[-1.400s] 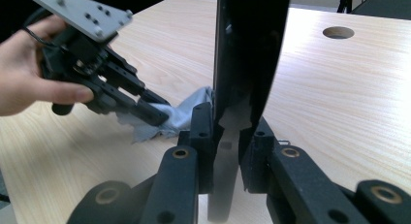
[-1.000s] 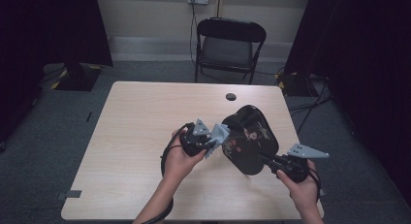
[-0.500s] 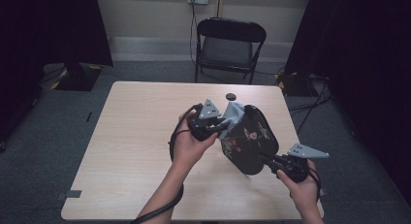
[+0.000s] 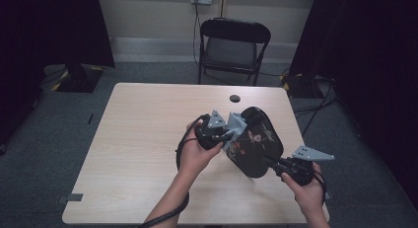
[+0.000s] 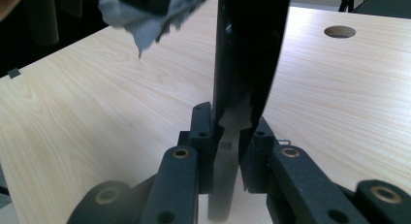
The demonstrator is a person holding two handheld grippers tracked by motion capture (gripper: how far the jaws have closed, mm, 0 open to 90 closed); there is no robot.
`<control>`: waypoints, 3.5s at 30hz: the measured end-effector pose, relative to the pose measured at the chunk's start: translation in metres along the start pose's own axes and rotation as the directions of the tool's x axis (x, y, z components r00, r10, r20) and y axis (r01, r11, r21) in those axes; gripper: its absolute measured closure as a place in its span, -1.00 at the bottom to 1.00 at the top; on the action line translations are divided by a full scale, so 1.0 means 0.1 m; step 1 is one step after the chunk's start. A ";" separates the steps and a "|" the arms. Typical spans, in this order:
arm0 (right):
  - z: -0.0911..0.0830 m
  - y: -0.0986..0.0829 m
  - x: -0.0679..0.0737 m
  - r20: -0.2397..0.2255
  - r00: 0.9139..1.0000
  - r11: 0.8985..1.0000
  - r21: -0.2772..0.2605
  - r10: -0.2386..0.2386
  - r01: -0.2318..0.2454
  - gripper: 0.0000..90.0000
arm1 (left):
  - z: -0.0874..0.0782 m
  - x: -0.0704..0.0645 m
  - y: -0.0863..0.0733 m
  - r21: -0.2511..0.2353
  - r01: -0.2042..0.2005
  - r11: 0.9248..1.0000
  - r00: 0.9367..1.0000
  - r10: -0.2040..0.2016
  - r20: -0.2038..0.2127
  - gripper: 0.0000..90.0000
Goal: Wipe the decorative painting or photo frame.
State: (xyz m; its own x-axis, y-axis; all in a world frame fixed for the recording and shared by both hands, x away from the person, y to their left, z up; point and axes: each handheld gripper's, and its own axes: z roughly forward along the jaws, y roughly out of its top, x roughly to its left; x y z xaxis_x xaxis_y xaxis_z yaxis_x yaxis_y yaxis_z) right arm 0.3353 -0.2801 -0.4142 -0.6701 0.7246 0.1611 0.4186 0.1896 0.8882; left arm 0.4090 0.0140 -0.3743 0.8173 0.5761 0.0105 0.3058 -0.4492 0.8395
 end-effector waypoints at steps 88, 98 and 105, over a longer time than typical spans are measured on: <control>0.01 0.00 0.00 -0.002 1.000 1.000 -0.003 0.004 -0.004 0.75 | 0.00 -0.10 0.11 0.050 -0.057 0.997 0.998 0.056 0.023 0.74; 0.02 0.00 0.00 -0.002 1.000 1.000 -0.002 0.005 -0.005 0.75 | 0.20 -0.14 -0.26 0.104 -0.018 0.994 0.999 0.014 0.047 0.74; 0.02 0.01 0.00 0.000 1.000 1.000 -0.002 0.003 -0.003 0.75 | 0.34 -0.17 -0.50 0.152 -0.008 0.988 0.998 -0.001 0.061 0.74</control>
State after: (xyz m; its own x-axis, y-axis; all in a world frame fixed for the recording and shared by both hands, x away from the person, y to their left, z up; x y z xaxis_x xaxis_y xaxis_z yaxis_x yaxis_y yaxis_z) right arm 0.3363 -0.2788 -0.4143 -0.6686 0.7253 0.1642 0.4198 0.1859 0.8884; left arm 0.3964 0.0033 -0.4345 0.8452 0.5339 -0.0238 0.3698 -0.5522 0.7472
